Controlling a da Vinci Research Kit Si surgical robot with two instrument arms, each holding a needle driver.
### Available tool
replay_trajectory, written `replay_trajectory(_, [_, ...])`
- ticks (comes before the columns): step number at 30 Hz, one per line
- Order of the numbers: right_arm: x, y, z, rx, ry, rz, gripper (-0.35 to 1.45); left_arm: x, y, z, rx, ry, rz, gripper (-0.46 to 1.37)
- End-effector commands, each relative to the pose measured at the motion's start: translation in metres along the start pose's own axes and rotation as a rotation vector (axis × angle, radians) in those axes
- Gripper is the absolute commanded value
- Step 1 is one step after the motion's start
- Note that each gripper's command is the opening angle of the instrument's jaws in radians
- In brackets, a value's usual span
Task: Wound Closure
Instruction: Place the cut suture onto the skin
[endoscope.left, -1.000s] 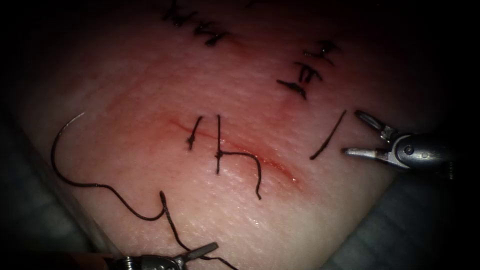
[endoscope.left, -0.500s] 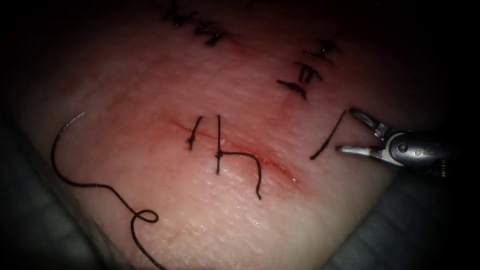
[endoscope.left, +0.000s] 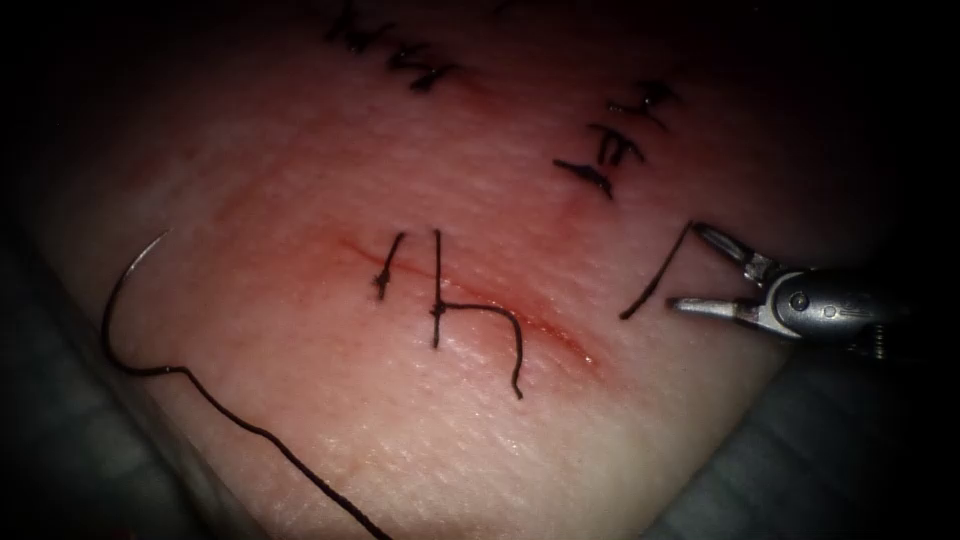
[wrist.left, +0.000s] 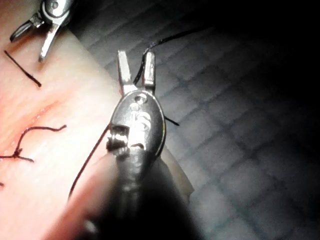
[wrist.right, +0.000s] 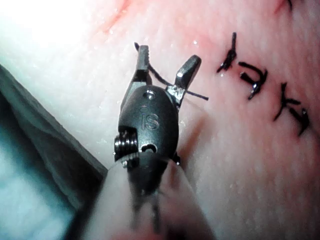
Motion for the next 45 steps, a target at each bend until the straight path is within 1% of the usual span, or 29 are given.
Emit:
replay_trajectory(1, [0.0001,-0.0001,0.0,0.008,0.0,0.0,1.43,0.0008,-0.0004,-0.0002,0.004,0.007,0.016,0.43])
replay_trajectory(3, [0.0001,-0.0001,0.0,0.008,0.0,-0.001,1.43,0.0018,-0.0007,-0.0006,0.007,0.016,0.024,0.44])
replay_trajectory(5, [0.0,-0.0002,0.0,0.008,0.001,-0.001,1.43,0.0027,-0.0009,-0.0011,0.006,0.02,0.021,0.56])
replay_trajectory(8, [0.0,-0.0002,0.0,0.008,0.001,-0.001,1.43,0.0032,-0.0013,-0.0015,0.004,0.024,0.015,0.65])
replay_trajectory(11, [0.0,-0.0002,0.0,0.008,0.001,-0.001,1.43,0.0029,-0.0017,-0.0014,0.002,0.026,0.016,0.68])
replay_trajectory(15, [0.0001,-0.0003,-0.0001,0.009,0.002,-0.002,1.43,0.0012,-0.0022,-0.0007,0.006,0.032,0.029,0.56])
replay_trajectory(19, [0.0001,-0.0005,-0.0002,0.01,0.002,-0.003,1.44,-0.0015,-0.0031,0.0008,-0.002,0.026,0.016,0.6])
replay_trajectory(20, [0.0002,-0.0005,-0.0002,0.011,0.003,-0.003,1.43,-0.0031,-0.0039,0.0017,0.006,0.027,0.011,0.6])
replay_trajectory(22, [0.0002,-0.0005,-0.0003,0.011,0.003,-0.003,1.44,-0.0042,-0.0046,0.0023,0.02,0.023,0.006,0.58])
replay_trajectory(23, [0.0002,-0.0005,-0.0005,0.013,0.004,-0.003,1.43,-0.0055,-0.0054,0.0029,0.033,0.019,0.01,0.56])
replay_trajectory(25, [0.0001,-0.0005,-0.0006,0.014,0.004,-0.004,1.44,-0.0067,-0.0063,0.0035,0.043,0.018,0.014,0.53])
replay_trajectory(26, [0.0001,-0.0005,-0.0009,0.015,0.005,-0.004,1.44,-0.0079,-0.0072,0.004,0.06,0.012,0.017,0.47])
replay_trajectory(27, [0.0001,-0.0005,-0.0009,0.016,0.005,-0.004,1.44,-0.0083,-0.0075,0.0042,0.066,0.007,0.021,0.44])
replay_trajectory(28, [0.0,-0.0005,-0.0011,0.017,0.005,-0.004,1.44,-0.009,-0.0079,0.0044,0.073,0.005,0.015,0.35])
replay_trajectory(29, [-0.0001,-0.0004,-0.0014,0.018,0.006,-0.005,1.44,-0.0105,-0.0086,0.0048,0.082,0.005,0.017,0.12])
replay_trajectory(30, [-0.0001,-0.0004,-0.0014,0.021,0.007,-0.005,1.44,-0.0108,-0.0087,0.0049,0.083,0.005,0.02,0.06])
replay_trajectory(31, [-0.0001,-0.0003,-0.0015,0.021,0.007,-0.005,1.44,-0.0122,-0.0087,0.0052,0.089,0.003,0.017,-0.14])
replay_trajectory(32, [-0.0002,-0.0003,-0.0016,0.022,0.007,-0.005,1.44,-0.0134,-0.0084,0.0055,0.09,-0.002,0.013,-0.18])
replay_trajectory(34, [-0.0002,-0.0003,-0.0015,0.021,0.007,-0.005,1.44,-0.015,-0.0078,0.0058,0.086,-0.021,0.007,-0.18])
replay_trajectory(37, [-0.0001,-0.0003,-0.0013,0.02,0.006,-0.005,1.44,-0.0181,-0.006,0.0066,0.092,-0.051,0.002,-0.2])
replay_trajectory(38, [-0.0001,-0.0004,-0.0013,0.019,0.006,-0.004,1.44,-0.0193,-0.0053,0.0069,0.089,-0.051,-0.003,-0.22])
replay_trajectory(42, [0.0,-0.0004,-0.0012,0.019,0.006,-0.004,1.44,-0.0229,-0.0032,0.0078,0.081,-0.05,0.0,-0.21])
replay_trajectory(44, [-0.0001,-0.0004,-0.0013,0.019,0.006,-0.005,1.44,-0.0242,-0.0026,0.0082,0.071,-0.055,-0.003,-0.22])
replay_trajectory(45, [-0.0001,-0.0004,-0.0013,0.019,0.007,-0.005,1.44,-0.025,-0.0023,0.0085,0.065,-0.063,-0.013,-0.2])
